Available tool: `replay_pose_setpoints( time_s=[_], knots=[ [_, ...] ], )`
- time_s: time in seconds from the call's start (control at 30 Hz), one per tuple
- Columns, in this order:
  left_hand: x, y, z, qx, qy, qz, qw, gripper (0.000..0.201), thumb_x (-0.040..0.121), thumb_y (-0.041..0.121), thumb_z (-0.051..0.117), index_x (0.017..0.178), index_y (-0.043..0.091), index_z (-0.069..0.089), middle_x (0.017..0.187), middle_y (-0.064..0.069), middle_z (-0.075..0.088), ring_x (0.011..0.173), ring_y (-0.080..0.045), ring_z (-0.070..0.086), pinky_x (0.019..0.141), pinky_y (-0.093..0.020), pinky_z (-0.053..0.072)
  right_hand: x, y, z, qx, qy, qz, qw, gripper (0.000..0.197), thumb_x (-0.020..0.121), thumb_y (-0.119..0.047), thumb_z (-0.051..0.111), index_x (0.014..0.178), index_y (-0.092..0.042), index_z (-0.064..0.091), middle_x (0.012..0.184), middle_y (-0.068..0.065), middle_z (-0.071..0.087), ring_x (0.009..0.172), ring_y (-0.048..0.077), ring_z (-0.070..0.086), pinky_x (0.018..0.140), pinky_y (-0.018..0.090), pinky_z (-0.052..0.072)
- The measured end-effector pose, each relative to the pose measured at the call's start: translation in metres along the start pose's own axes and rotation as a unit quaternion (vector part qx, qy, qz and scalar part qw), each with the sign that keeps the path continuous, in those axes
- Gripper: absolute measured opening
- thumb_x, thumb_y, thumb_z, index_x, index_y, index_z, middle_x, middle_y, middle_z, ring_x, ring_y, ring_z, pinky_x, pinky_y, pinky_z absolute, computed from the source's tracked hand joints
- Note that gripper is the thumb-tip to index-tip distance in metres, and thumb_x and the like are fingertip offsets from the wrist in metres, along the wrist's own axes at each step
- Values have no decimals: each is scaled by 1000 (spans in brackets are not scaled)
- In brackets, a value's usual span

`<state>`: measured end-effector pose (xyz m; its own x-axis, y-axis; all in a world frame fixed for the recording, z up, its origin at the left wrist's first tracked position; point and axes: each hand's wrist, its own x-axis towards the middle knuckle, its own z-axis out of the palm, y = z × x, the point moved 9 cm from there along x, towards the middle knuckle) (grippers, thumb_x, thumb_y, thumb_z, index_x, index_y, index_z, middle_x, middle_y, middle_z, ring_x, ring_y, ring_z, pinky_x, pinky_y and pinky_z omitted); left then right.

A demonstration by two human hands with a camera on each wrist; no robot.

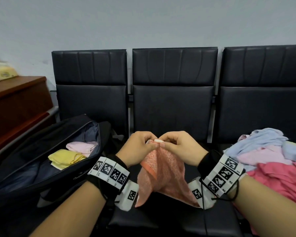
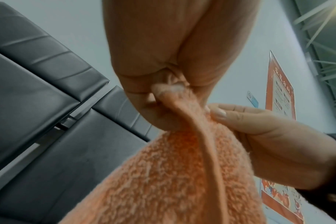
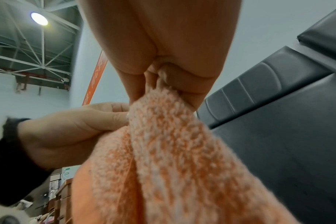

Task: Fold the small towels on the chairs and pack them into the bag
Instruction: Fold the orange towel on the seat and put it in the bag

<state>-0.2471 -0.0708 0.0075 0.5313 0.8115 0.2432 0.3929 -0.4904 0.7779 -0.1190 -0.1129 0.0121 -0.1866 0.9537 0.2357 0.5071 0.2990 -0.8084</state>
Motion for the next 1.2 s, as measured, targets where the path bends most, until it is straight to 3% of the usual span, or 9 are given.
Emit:
replay_pose_setpoints(
  time_s=[0.13,0.3,0.43,0.57,0.7,0.87,1.03,1.13,1.2],
  knots=[
    [-1,-10,-24,-27,109,-17,994,8,89,13,68,83,17,72,78,6,70,74,-4,63,71,-25,50,-5,25,1,-14,-33,40,999,12,91,-24,70,88,-15,77,83,5,75,74,15,68,73,37,55],
    [-8,-32,-69,-51,251,-60,965,12,88,10,66,80,18,71,77,2,70,66,3,59,63,-12,46,-17,62,-7,-55,-56,83,994,9,86,-22,75,77,-21,76,71,-6,72,65,1,63,63,21,51],
    [-16,-50,-96,-107,317,-87,938,8,89,9,65,84,9,71,82,-10,71,75,-16,63,73,-34,51,-26,87,-20,-121,-59,124,983,13,87,-26,74,75,-29,74,72,-11,73,68,-1,67,63,15,48],
    [-20,-56,-108,-103,342,-86,930,8,90,12,65,85,12,71,80,-7,69,75,-15,62,73,-36,52,-32,99,-21,-161,-83,150,972,11,90,-31,69,80,-29,70,77,-8,73,71,1,68,60,15,51],
    [-20,-62,-116,-88,356,-93,926,9,91,17,63,86,14,70,78,-1,67,76,-14,62,75,-38,52,-31,89,-34,-145,-31,145,978,12,94,-27,65,84,-22,68,76,-6,71,64,3,66,56,17,48],
    [3,-58,-95,-30,272,-120,954,14,92,13,57,94,15,71,89,-3,71,81,-17,65,78,-36,53,-26,38,-45,55,30,78,995,8,96,-11,61,103,-13,60,60,6,60,45,19,58,42,26,43],
    [21,-32,-43,26,105,-100,989,35,98,8,44,129,13,60,78,5,62,51,0,51,50,-10,39,-15,0,-33,165,0,54,985,30,93,6,49,101,-10,73,81,17,69,65,28,62,50,25,48],
    [19,-16,-19,12,45,-84,995,38,98,9,50,135,16,56,85,2,62,62,-3,58,59,-15,46,-14,-10,-17,131,-42,35,990,33,87,9,55,105,-13,72,89,13,75,70,20,69,52,22,48],
    [17,-6,-9,-15,28,-78,996,40,97,7,55,136,16,55,94,-4,67,79,-16,67,74,-30,55,-14,-13,-13,68,-25,16,997,20,86,0,64,93,-16,74,78,9,74,65,17,70,55,23,50]
  ],
)
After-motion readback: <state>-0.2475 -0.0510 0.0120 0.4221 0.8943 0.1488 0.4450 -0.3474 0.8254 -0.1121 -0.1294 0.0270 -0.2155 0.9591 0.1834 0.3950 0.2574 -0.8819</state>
